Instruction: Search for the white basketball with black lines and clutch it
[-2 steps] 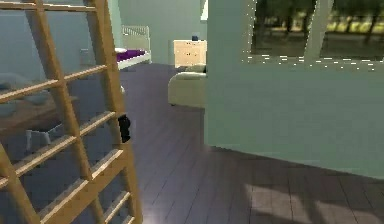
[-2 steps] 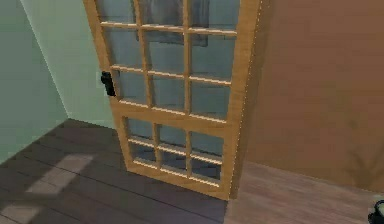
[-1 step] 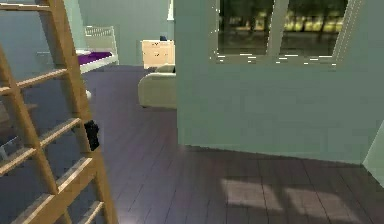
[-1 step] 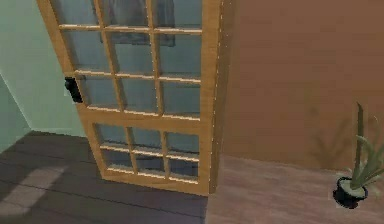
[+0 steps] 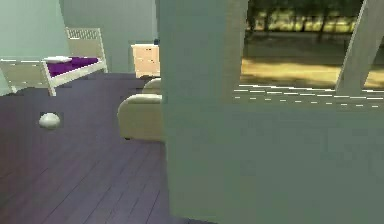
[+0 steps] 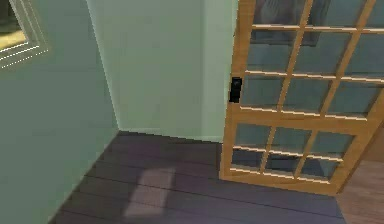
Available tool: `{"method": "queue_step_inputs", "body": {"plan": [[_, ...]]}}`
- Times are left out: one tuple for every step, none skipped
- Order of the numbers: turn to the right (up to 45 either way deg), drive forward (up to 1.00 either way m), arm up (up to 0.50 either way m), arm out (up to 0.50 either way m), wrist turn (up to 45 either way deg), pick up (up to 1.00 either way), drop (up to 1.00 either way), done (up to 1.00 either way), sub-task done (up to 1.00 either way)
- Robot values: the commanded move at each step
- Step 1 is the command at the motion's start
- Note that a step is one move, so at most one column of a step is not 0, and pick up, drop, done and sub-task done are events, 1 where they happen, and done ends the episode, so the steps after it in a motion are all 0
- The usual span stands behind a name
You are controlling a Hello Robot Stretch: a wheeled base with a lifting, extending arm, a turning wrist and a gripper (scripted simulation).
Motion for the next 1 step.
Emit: {"method": "queue_step_inputs", "body": {"plan": [[36.0,0.00,0.00,0.00,0.0,0.00,0.00,0.00,0.00]]}}
